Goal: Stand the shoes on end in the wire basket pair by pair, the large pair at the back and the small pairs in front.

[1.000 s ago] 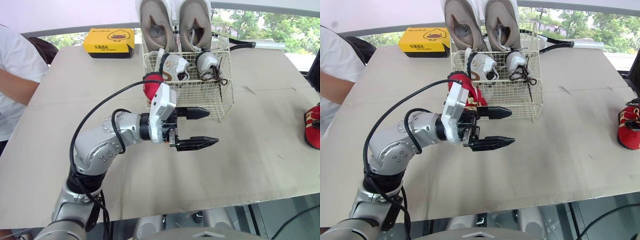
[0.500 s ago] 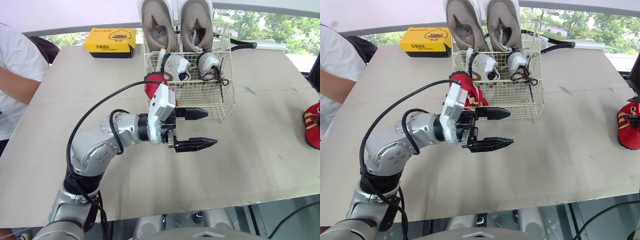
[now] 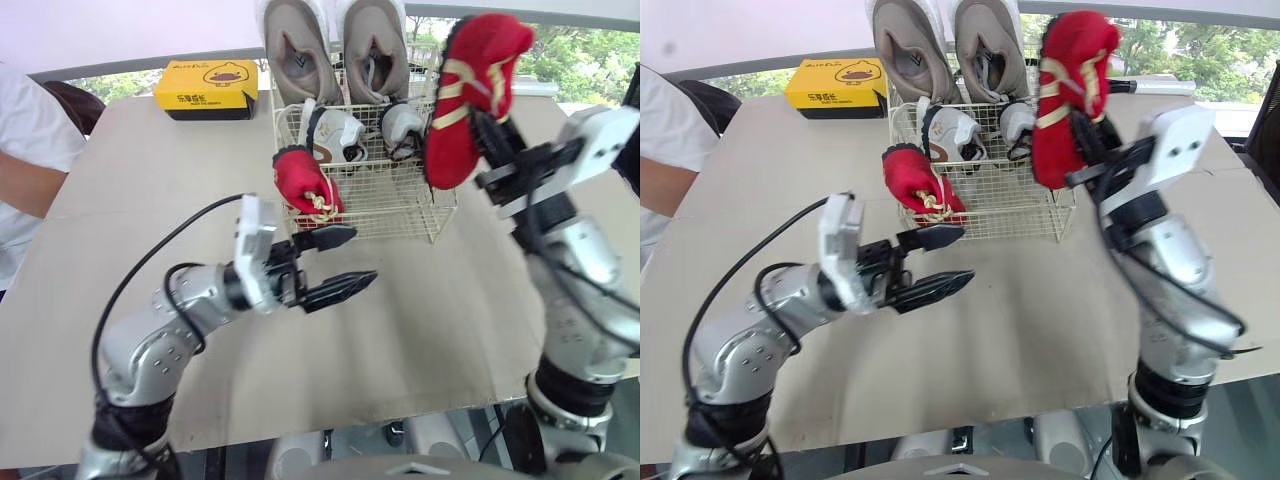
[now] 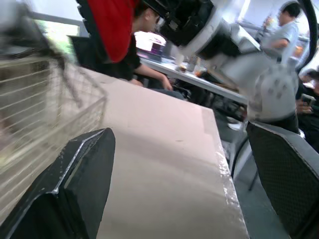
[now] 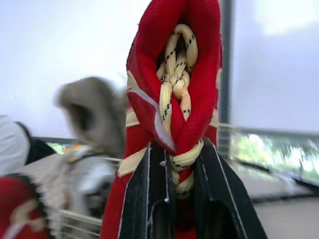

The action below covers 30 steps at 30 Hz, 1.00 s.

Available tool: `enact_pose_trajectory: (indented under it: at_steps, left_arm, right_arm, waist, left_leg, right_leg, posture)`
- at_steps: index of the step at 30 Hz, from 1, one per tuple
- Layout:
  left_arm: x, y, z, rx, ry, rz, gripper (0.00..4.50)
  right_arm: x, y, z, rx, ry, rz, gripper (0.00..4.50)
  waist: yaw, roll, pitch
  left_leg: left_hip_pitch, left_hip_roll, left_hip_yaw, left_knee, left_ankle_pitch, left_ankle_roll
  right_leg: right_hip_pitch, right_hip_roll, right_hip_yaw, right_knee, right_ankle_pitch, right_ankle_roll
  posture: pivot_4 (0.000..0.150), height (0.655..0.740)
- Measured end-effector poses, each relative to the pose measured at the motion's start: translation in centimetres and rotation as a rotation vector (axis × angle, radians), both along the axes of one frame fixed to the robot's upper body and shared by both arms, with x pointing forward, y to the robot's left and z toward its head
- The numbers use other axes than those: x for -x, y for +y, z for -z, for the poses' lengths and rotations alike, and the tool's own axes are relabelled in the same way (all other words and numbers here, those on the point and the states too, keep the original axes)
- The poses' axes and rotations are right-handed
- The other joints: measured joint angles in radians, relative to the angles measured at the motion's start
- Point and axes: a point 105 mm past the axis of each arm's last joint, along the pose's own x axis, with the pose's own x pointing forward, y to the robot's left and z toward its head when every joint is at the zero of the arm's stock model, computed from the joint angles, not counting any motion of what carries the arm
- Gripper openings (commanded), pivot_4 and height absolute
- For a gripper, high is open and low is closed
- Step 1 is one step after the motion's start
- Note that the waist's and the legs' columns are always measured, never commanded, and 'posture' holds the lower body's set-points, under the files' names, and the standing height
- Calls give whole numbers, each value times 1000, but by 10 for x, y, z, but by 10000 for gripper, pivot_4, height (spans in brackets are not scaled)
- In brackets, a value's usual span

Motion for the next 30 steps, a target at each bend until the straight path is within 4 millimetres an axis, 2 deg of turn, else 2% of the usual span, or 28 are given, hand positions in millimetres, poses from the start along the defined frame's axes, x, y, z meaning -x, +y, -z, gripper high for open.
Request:
enact_pose_trajectory:
  at_steps: [4,8,13,16,21,22,23,25,26,30]
  left_arm:
    - [2,18,0,29,-9,-60,45000]
    - [1,29,-3,56,-17,-131,45000]
    - [0,31,-10,57,-51,-175,45000]
    - [-1,32,-10,53,-51,-191,45000]
    - [-4,28,-7,36,-45,-216,45000]
    - [-4,25,-6,34,-39,-209,45000]
    - [-4,24,-5,33,-36,-204,45000]
    - [-4,23,-6,28,-41,-197,45000]
    - [-4,23,-6,19,-40,-192,45000]
    - [-3,21,-5,4,-29,-172,45000]
  right_arm:
    - [-8,9,14,-12,-62,49,464]
    - [-24,7,36,28,-109,158,464]
    - [-36,3,63,65,-109,246,464]
    - [-35,6,76,82,-103,239,464]
    - [-31,13,116,31,19,172,464]
    - [-29,13,121,13,35,153,7507]
    - [-27,12,123,-10,41,133,10254]
    - [-22,10,132,-26,74,111,18866]
    - [-19,8,136,-17,84,93,25259]
    - [-10,-1,141,51,115,52,42488]
  waist:
    - [2,-2,-1]
    - [3,-3,-1]
    - [-1,-3,-1]
    - [-4,-3,-2]
    - [-6,-7,-4]
    - [-4,-8,-4]
    - [-4,-9,-5]
    - [-5,-11,-6]
    - [-6,-11,-6]
    - [-6,-11,-6]
  left_leg:
    - [0,-3,2,1,0,0]
    - [1,-3,3,0,0,0]
    - [2,-3,3,-1,0,0]
    - [3,-3,3,-1,0,0]
    - [8,-2,4,-1,0,0]
    - [8,-2,4,-1,0,0]
    - [8,-1,4,-1,0,0]
    - [8,1,4,-2,0,0]
    - [8,1,5,-2,0,0]
    - [9,1,6,-2,0,0]
  right_leg:
    - [0,0,6,-1,0,0]
    - [0,0,7,-1,0,0]
    - [0,1,8,-1,0,-1]
    - [1,1,9,0,0,0]
    - [5,1,10,1,0,0]
    - [5,1,10,1,0,0]
    - [5,1,10,1,0,0]
    - [5,2,10,0,0,-1]
    - [5,2,11,0,0,-1]
    - [5,1,12,1,0,-1]
  posture:
    - [1500,7400]
    - [1500,7400]
    - [1500,7400]
    - [1500,7400]
    - [1500,7400]
    - [1500,7400]
    - [1500,7400]
    - [1500,7400]
    - [1500,7400]
    - [1500,7400]
